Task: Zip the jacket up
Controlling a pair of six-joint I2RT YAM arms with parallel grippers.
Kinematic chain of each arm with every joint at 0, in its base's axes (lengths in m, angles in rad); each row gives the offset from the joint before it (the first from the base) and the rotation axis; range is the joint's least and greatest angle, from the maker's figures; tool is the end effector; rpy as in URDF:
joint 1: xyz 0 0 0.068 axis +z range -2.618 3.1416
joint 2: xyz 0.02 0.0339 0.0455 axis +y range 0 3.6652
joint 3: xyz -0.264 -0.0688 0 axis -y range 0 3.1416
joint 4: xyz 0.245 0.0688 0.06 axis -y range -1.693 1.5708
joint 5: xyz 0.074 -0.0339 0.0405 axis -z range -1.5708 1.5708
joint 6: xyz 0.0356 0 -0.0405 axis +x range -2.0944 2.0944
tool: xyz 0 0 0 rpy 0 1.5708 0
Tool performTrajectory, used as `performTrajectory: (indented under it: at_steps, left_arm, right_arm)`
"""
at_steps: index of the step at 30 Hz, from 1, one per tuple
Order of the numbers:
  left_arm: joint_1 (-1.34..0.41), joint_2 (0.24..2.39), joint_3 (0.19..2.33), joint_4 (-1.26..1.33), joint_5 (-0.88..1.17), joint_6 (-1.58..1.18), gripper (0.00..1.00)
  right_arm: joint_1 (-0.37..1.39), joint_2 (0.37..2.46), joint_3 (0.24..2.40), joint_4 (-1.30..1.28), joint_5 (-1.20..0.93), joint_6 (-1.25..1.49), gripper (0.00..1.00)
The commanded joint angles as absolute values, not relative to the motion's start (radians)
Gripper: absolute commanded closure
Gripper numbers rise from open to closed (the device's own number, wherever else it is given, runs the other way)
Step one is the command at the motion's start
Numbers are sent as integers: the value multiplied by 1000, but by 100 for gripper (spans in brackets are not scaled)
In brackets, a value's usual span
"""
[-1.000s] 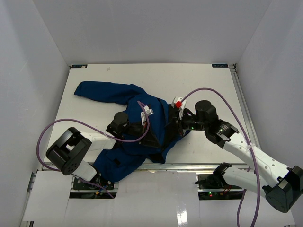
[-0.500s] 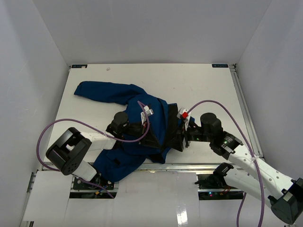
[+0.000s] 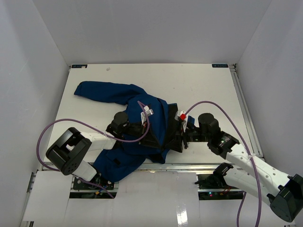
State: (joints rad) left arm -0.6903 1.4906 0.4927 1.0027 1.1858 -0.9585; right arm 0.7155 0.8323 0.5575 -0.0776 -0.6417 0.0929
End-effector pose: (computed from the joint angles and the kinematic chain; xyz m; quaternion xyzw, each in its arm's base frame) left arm 0.1867 -0.1970 0.2037 0.3143 0.6327 -0.6992 0.1098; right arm 0.1299 0.1411 0.2646 -0.4102 0.6856 0.4514 0.3975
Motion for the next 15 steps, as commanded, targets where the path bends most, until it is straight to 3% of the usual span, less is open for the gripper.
performTrajectory:
  at_steps: [1, 15]
  left_arm:
    - [-695, 1449, 509, 1034, 1216, -946, 100]
    - [-694, 1448, 506, 1037, 1217, -951, 100]
  right_arm:
    - [717, 841, 550, -23, -691, 74, 39]
    - [716, 841, 538, -16, -726, 60, 37]
